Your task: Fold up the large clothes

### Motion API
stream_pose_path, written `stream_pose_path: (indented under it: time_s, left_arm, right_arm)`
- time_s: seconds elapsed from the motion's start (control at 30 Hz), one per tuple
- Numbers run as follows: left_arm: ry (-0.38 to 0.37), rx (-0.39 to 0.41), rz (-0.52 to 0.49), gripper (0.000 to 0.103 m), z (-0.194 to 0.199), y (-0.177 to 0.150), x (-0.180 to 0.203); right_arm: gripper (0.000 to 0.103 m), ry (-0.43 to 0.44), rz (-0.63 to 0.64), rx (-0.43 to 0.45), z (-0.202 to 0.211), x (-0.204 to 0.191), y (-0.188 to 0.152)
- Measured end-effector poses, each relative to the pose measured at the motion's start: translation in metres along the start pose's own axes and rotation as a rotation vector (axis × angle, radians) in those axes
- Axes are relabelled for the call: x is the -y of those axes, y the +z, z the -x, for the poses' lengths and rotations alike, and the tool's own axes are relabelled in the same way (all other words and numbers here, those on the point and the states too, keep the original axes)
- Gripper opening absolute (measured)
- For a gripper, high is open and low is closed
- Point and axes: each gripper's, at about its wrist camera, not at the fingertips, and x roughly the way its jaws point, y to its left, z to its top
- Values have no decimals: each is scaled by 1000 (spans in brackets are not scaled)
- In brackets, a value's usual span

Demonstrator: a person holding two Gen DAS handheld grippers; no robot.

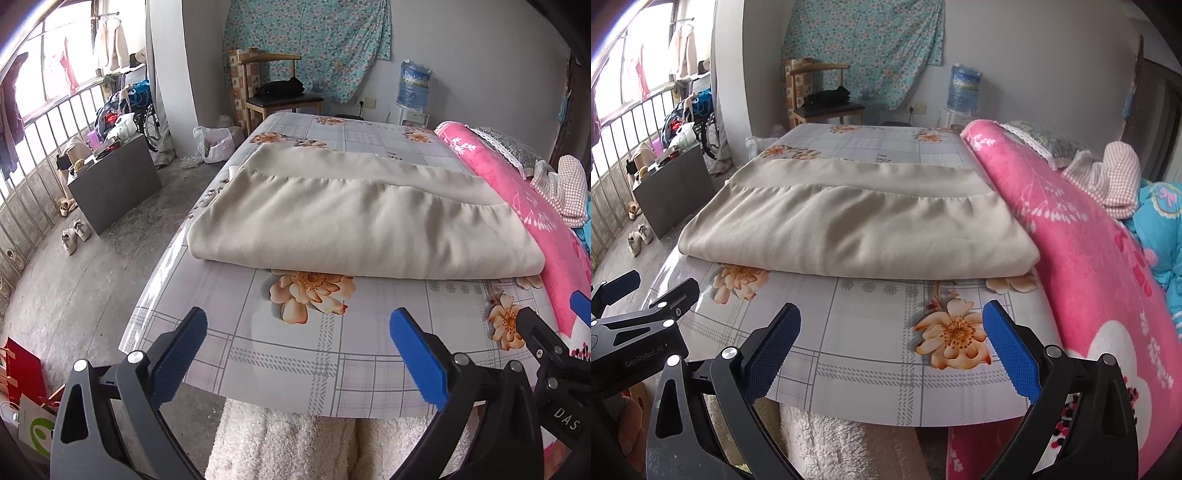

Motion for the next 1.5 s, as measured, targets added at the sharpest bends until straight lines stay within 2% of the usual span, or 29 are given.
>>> stream_pose_path:
  time_s: [0.4, 1.5]
  left_arm:
    - [-9, -26, -14, 97, -5, -3, 5]
    - [-7, -19, -10, 97, -3, -3, 6]
  right_arm:
    - [95, -3, -13, -9, 0, 3, -2]
    - [95, 2, -12, -12, -1, 3, -4]
